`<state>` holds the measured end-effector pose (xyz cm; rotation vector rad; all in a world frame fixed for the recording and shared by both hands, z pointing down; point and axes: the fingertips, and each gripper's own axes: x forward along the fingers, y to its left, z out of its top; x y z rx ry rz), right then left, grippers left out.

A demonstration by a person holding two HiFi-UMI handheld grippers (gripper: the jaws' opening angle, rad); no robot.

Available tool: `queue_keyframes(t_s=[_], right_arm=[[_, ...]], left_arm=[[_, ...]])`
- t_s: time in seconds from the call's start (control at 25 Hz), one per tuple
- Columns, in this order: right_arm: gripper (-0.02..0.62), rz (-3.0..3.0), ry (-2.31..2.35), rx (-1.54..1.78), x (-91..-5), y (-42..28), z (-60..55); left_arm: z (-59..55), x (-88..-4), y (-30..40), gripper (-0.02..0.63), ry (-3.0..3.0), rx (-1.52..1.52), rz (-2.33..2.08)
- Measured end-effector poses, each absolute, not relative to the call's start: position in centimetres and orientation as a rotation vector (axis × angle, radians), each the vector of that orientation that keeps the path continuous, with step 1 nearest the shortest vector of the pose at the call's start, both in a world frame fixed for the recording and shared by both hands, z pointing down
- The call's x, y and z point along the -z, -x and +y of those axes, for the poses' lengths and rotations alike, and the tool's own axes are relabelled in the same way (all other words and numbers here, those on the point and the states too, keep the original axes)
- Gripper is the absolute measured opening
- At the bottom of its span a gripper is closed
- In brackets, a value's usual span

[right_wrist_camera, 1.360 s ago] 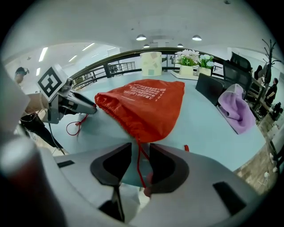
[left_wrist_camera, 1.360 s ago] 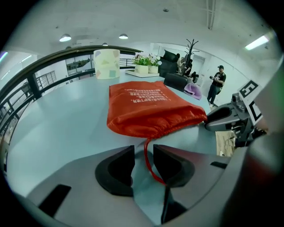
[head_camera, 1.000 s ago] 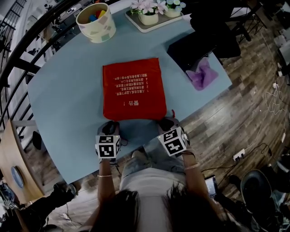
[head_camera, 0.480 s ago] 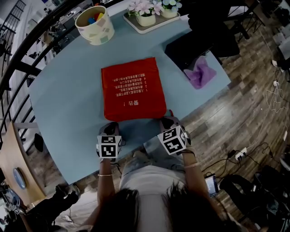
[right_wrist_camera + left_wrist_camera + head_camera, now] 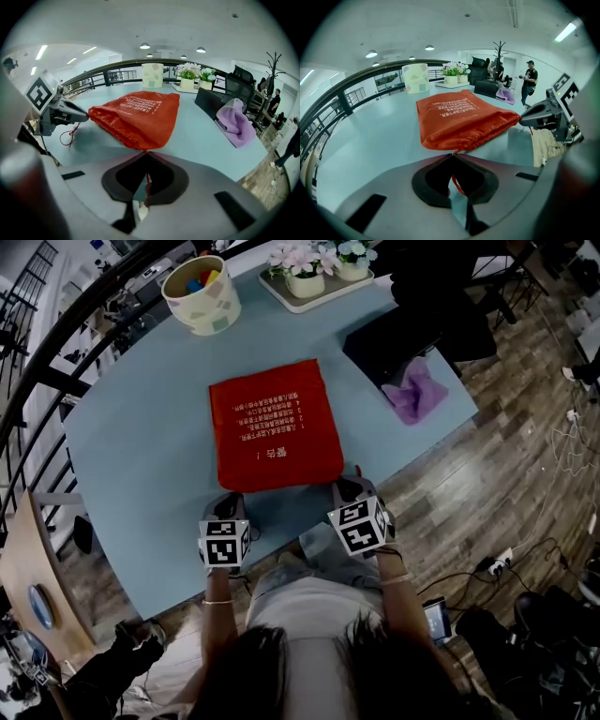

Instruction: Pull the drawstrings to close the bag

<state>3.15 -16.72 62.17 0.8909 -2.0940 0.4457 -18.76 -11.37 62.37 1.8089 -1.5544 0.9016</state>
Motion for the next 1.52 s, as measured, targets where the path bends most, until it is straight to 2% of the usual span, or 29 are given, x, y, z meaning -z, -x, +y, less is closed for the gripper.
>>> queue_keyframes(t_s=[1.52], right_arm=[[0.026, -2.108, -1.171, -0.485, -58.9, -5.5, -19.0]], left_arm=[[-11.8, -59.4, 22.6, 0.020, -1.786, -0.832, -1.727]])
